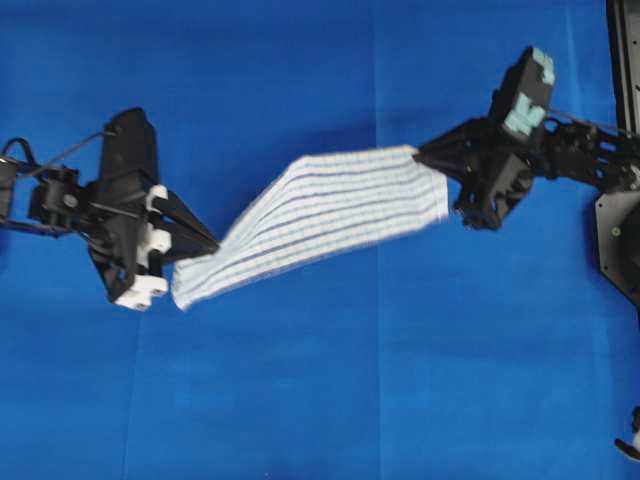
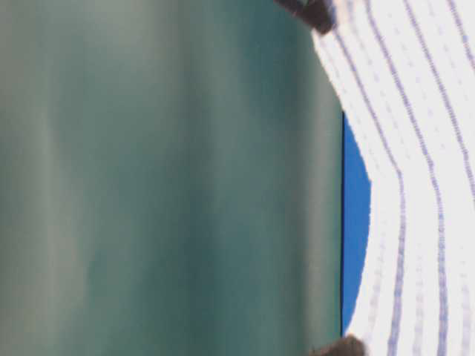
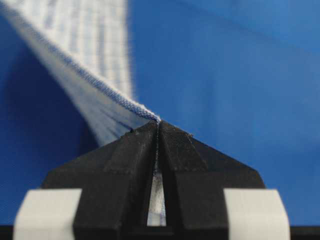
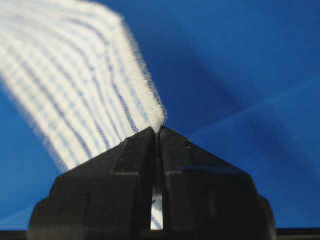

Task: Fold the blue towel.
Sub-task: 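Lift the strip and swing it to a vertical orientation, then lay the strip down vertically and open both grippers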

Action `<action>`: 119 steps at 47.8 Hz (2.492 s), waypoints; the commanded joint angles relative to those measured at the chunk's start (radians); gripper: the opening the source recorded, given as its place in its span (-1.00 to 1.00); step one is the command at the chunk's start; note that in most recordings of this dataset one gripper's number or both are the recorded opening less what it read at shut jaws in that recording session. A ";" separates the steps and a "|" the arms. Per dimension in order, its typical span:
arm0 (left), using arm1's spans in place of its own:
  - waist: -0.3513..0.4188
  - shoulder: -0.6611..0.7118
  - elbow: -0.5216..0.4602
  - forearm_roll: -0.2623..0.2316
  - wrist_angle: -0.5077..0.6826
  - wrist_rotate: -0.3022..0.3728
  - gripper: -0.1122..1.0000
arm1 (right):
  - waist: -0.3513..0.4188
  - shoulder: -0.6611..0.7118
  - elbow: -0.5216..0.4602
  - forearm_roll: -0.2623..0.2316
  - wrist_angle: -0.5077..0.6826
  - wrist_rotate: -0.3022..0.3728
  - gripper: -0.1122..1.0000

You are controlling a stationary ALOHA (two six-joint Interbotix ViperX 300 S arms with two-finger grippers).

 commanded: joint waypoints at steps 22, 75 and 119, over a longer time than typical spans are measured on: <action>-0.055 0.261 -0.348 0.002 -0.058 -0.015 -0.78 | -0.190 0.084 -0.161 -0.002 -0.002 -0.141 -0.75; -0.072 0.500 -0.561 -0.005 -0.265 -0.025 -0.78 | -0.284 0.202 -0.314 -0.009 0.023 -0.232 -0.75; -0.124 0.364 -0.215 -0.126 -0.428 -0.017 -0.75 | -0.265 0.515 -0.588 -0.009 0.153 -0.235 -0.74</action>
